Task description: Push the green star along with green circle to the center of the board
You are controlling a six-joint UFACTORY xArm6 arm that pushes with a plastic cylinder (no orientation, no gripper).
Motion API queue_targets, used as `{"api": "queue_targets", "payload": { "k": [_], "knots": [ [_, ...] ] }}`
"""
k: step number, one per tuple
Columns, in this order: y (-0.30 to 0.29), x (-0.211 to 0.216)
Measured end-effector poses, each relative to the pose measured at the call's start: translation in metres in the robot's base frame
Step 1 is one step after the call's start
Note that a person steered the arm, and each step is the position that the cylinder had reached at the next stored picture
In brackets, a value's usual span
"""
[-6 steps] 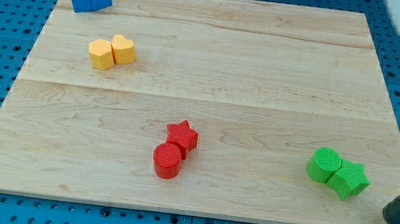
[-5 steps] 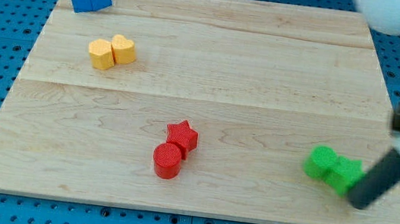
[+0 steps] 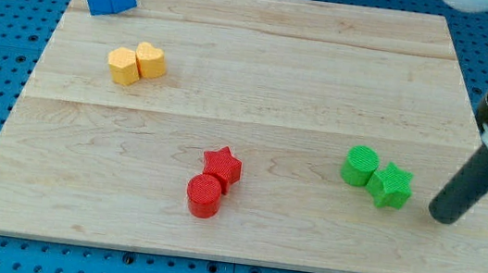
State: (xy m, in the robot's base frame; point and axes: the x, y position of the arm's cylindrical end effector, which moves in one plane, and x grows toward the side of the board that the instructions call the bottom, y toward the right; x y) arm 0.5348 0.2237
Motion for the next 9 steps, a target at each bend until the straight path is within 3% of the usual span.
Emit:
{"api": "queue_targets", "payload": {
  "k": [2, 4, 5, 7, 8, 9],
  "knots": [
    [-0.103, -0.022],
    [-0.090, -0.010],
    [-0.114, -0.007],
    [-0.213, -0.040],
    [-0.238, -0.072],
    [-0.211, -0.093]
  ]
}}
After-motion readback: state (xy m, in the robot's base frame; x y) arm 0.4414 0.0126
